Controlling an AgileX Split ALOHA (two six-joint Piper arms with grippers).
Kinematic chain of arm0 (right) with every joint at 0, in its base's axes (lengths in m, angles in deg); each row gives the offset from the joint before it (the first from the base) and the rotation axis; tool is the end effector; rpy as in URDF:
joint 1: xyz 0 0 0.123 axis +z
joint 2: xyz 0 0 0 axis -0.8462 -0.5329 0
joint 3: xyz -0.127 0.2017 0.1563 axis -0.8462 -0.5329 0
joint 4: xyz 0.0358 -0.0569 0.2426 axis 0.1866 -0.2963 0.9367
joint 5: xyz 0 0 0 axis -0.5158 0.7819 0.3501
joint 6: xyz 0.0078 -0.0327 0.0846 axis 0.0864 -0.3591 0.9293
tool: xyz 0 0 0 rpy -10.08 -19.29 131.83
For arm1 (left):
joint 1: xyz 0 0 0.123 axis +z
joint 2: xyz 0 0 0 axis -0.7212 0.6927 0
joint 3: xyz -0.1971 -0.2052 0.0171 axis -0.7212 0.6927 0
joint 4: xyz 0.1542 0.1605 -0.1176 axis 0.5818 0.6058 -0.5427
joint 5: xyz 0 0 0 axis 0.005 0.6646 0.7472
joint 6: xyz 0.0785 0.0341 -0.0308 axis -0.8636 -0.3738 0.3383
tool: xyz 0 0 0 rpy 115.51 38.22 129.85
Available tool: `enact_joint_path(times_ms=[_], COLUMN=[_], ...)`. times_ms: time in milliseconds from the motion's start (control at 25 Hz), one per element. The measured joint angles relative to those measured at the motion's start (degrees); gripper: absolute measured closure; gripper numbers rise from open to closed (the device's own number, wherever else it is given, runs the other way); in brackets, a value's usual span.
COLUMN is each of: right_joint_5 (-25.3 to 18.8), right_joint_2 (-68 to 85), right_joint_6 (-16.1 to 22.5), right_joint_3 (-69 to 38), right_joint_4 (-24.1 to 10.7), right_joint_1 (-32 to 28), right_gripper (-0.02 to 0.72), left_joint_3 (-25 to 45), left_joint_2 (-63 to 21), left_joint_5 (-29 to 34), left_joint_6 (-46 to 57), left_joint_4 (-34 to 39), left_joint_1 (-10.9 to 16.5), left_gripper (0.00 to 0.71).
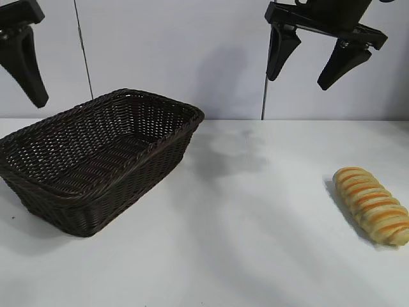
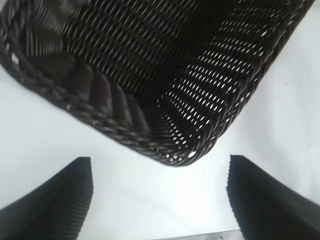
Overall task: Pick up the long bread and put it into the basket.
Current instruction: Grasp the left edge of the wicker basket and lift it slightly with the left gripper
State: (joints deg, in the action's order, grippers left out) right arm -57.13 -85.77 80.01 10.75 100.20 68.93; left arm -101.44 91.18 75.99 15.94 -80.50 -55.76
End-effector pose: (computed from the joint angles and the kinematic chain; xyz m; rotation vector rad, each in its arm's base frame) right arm 0.4111 0.0972 0.2863 -0.2419 2.7733 0.3093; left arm 0.2808 -0.0696 0.2465 -0.4823 2.8698 -0.4801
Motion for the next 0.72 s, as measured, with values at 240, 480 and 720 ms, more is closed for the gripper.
enact_joint_path(times_ms=[240, 480, 720], right_joint_5=[0.0, 0.0, 0.0], right_joint_2=[0.0, 0.0, 0.0], right_joint_6=[0.0, 0.41, 0.41], right_joint_3=[0.0, 0.0, 0.0], right_joint_4=[0.0, 0.0, 0.0], right_joint_1=[0.0, 0.0, 0.0], right_gripper=[0.092, 0.092, 0.092], left_joint_3=[4.47, 7.89, 7.95], left_joint_2=[0.0, 0.0, 0.0], left_joint_5=[-8.82, -12.11, -14.79], left_joint_6=[9.69, 14.59, 16.3], left_joint_4=[0.0, 0.0, -0.05], left_joint_1=[0.0, 0.0, 0.0], left_gripper=[0.168, 0.168, 0.168])
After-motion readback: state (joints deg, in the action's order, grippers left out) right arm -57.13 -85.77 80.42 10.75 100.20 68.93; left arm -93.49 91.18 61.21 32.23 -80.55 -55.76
